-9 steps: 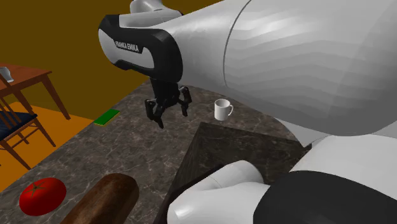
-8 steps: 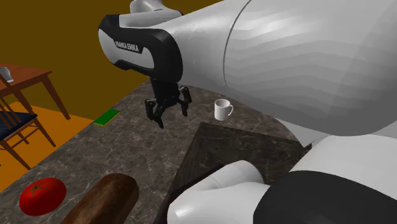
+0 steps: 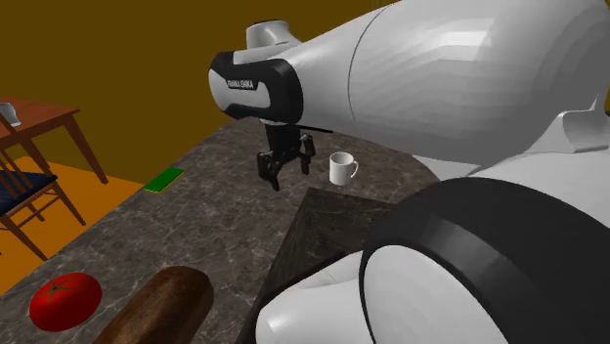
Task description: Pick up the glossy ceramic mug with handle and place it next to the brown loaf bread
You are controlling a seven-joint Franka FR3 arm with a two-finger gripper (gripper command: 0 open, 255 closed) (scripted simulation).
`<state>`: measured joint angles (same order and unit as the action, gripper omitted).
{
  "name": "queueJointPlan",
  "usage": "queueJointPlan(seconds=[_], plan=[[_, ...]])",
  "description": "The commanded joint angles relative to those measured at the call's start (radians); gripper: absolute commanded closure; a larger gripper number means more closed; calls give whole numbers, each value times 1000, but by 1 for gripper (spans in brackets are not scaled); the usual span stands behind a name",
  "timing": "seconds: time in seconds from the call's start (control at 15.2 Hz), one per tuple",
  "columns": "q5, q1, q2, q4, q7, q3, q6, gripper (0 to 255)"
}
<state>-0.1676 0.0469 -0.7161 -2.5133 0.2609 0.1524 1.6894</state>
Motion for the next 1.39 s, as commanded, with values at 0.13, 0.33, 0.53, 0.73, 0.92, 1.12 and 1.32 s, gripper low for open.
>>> queueJointPlan(seconds=[0.13, 0.33, 0.53, 0.73, 0.92, 1.12, 1.32], plan=[[-51, 24, 84, 8, 91, 86, 120, 0], [-75, 35, 157, 24, 157, 149, 208, 0], [-83, 40, 241, 54, 227, 212, 295, 0], [-72, 39, 335, 95, 303, 275, 377, 0], [-37, 31, 439, 149, 389, 336, 452, 0], [27, 22, 551, 215, 488, 393, 518, 0], [123, 22, 673, 293, 603, 437, 569, 0]])
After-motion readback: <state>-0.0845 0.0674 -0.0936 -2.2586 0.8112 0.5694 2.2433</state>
